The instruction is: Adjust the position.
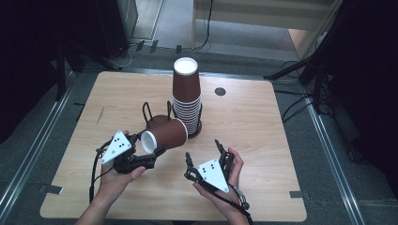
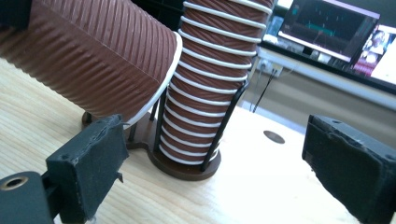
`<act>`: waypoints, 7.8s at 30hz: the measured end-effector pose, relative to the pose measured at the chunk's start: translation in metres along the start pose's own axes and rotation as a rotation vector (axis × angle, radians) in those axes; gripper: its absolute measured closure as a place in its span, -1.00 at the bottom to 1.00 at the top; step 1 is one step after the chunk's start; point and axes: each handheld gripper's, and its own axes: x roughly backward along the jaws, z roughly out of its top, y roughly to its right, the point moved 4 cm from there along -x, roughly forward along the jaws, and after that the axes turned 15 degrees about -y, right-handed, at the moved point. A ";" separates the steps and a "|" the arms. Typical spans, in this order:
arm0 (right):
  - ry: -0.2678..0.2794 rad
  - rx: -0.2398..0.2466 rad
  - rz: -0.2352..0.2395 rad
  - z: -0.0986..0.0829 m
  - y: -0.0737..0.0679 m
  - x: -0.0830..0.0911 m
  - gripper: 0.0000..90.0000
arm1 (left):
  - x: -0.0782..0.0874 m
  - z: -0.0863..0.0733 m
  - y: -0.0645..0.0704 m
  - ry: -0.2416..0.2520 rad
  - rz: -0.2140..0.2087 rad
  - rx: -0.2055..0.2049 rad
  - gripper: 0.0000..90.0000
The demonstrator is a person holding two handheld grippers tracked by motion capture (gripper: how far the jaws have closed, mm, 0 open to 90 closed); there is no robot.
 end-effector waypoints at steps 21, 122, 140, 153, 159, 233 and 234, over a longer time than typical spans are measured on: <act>-0.105 -0.684 0.234 0.021 0.006 0.010 -1.00 | -0.008 -0.002 0.006 0.124 0.013 0.009 -0.48; 0.049 -1.430 0.514 0.012 0.014 -0.015 -0.75 | -0.014 -0.037 0.034 -0.149 0.038 -0.042 -0.92; 0.138 -1.004 0.318 0.021 0.022 -0.007 -0.76 | 0.014 -0.075 -0.011 -0.263 0.164 0.065 -0.92; 0.139 -0.682 0.101 0.020 0.031 -0.010 -0.77 | 0.048 -0.094 -0.053 -0.274 0.268 0.164 -0.92; 0.137 -0.609 0.035 0.017 0.039 -0.014 -0.77 | 0.056 -0.099 -0.064 -0.270 0.296 0.188 -0.92; -0.012 -0.392 -0.285 -0.045 0.127 -0.117 -0.82 | 0.085 -0.123 -0.110 -0.231 0.425 0.271 -0.92; -0.013 -0.393 -0.283 -0.046 0.127 -0.117 -0.83 | 0.085 -0.123 -0.110 -0.231 0.424 0.271 -0.92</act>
